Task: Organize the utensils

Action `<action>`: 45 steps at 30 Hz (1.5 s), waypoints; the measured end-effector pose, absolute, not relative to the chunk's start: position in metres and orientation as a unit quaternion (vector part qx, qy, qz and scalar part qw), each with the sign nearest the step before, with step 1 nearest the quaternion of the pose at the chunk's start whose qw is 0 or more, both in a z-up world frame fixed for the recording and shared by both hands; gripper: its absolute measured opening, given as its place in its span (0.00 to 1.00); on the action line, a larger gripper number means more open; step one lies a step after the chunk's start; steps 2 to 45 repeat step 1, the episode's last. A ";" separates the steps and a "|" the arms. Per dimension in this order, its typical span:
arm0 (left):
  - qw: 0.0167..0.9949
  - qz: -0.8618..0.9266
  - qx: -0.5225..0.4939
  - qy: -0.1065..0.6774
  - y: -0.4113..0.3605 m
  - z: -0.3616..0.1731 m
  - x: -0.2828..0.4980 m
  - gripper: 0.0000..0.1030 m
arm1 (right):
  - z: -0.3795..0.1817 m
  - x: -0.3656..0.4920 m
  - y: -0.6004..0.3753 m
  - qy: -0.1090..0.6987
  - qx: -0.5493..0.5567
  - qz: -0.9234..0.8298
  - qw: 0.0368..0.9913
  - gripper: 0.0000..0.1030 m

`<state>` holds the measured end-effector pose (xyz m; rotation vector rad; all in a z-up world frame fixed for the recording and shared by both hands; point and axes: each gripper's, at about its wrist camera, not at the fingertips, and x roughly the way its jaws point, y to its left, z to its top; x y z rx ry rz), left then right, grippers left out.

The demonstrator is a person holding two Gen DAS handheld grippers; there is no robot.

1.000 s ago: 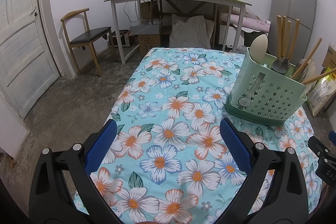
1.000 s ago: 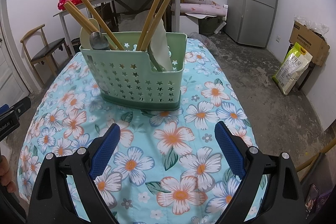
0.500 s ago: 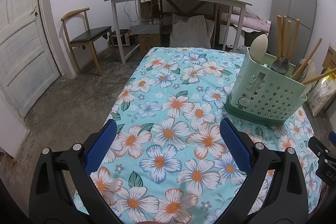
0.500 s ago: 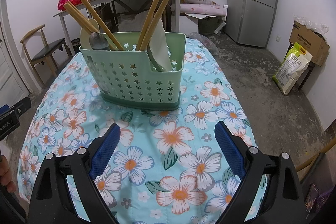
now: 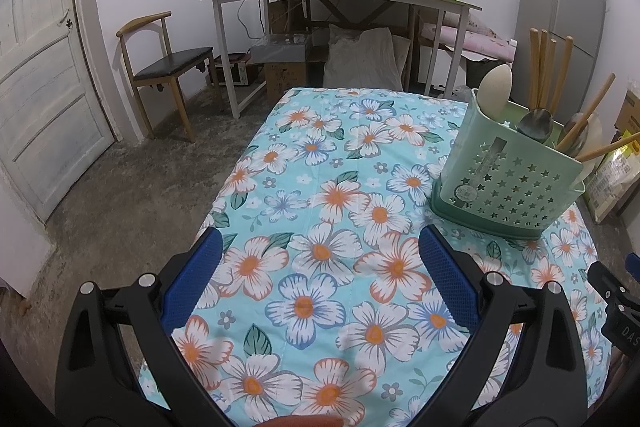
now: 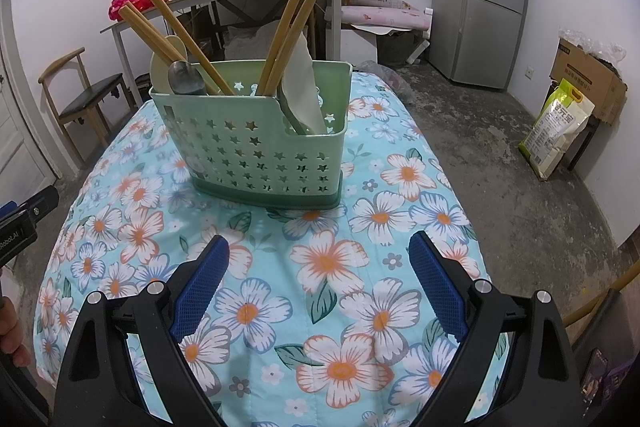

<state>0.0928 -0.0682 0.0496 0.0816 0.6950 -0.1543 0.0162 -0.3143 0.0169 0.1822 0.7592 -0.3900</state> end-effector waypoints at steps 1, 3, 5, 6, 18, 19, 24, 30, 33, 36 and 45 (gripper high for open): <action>0.936 -0.075 0.039 0.341 -0.068 0.049 0.093 0.92 | 0.017 0.016 -0.314 0.368 0.089 -0.189 0.906 0.86; 0.936 -0.075 0.039 0.341 -0.068 0.049 0.093 0.92 | 0.017 0.016 -0.314 0.368 0.089 -0.189 0.906 0.86; 0.936 -0.075 0.039 0.341 -0.068 0.049 0.093 0.92 | 0.017 0.016 -0.314 0.368 0.089 -0.189 0.906 0.86; 0.936 -0.075 0.039 0.341 -0.068 0.049 0.093 0.92 | 0.017 0.016 -0.314 0.368 0.089 -0.189 0.906 0.86; 0.936 -0.075 0.039 0.341 -0.068 0.049 0.093 0.92 | 0.017 0.016 -0.314 0.368 0.089 -0.189 0.906 0.86; 0.936 -0.075 0.039 0.341 -0.068 0.049 0.093 0.92 | 0.017 0.016 -0.314 0.368 0.089 -0.189 0.906 0.86; 0.936 -0.075 0.039 0.341 -0.068 0.049 0.093 0.92 | 0.017 0.016 -0.314 0.368 0.089 -0.189 0.906 0.86; 0.936 -0.075 0.039 0.341 -0.068 0.049 0.093 0.92 | 0.017 0.016 -0.314 0.368 0.089 -0.189 0.906 0.86; 0.936 -0.075 0.039 0.341 -0.068 0.049 0.093 0.92 | 0.017 0.016 -0.314 0.368 0.089 -0.189 0.906 0.86; 0.936 -0.075 0.039 0.341 -0.068 0.049 0.093 0.92 | 0.017 0.016 -0.314 0.368 0.089 -0.189 0.906 0.86; 0.936 -0.075 0.039 0.341 -0.068 0.049 0.093 0.92 | 0.017 0.016 -0.314 0.368 0.089 -0.189 0.906 0.86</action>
